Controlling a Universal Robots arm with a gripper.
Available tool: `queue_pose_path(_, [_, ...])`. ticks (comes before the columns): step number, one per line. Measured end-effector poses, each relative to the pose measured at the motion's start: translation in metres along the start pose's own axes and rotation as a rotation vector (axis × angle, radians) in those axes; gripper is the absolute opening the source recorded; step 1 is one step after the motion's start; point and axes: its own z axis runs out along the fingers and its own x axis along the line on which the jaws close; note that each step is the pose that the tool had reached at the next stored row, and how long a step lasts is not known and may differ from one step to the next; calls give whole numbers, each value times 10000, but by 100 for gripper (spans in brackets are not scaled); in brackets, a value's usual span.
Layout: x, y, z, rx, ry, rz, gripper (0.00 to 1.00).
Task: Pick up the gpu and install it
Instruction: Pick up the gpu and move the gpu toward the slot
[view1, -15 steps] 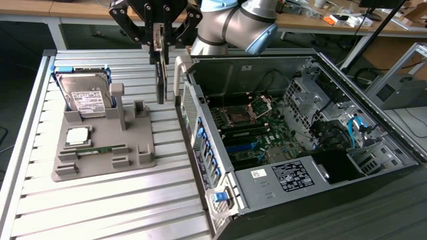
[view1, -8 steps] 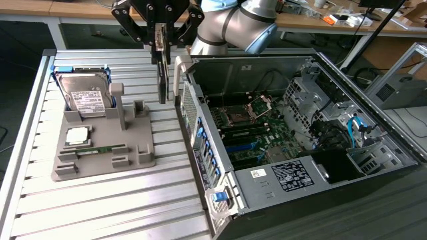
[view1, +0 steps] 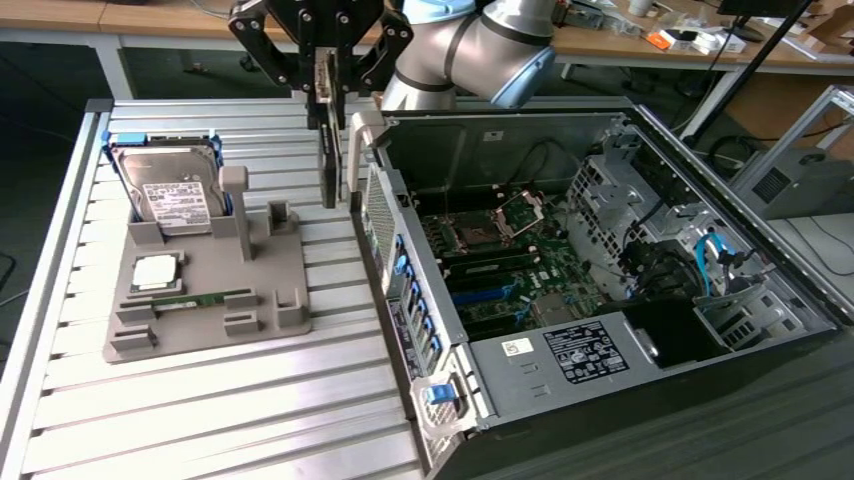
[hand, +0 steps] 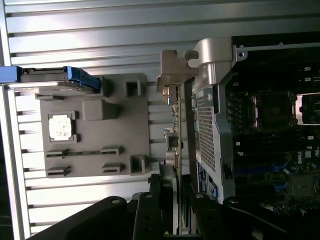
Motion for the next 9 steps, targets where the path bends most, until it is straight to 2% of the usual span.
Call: queue_pose_path(9, [-38,3,8,-1,0,0,27])
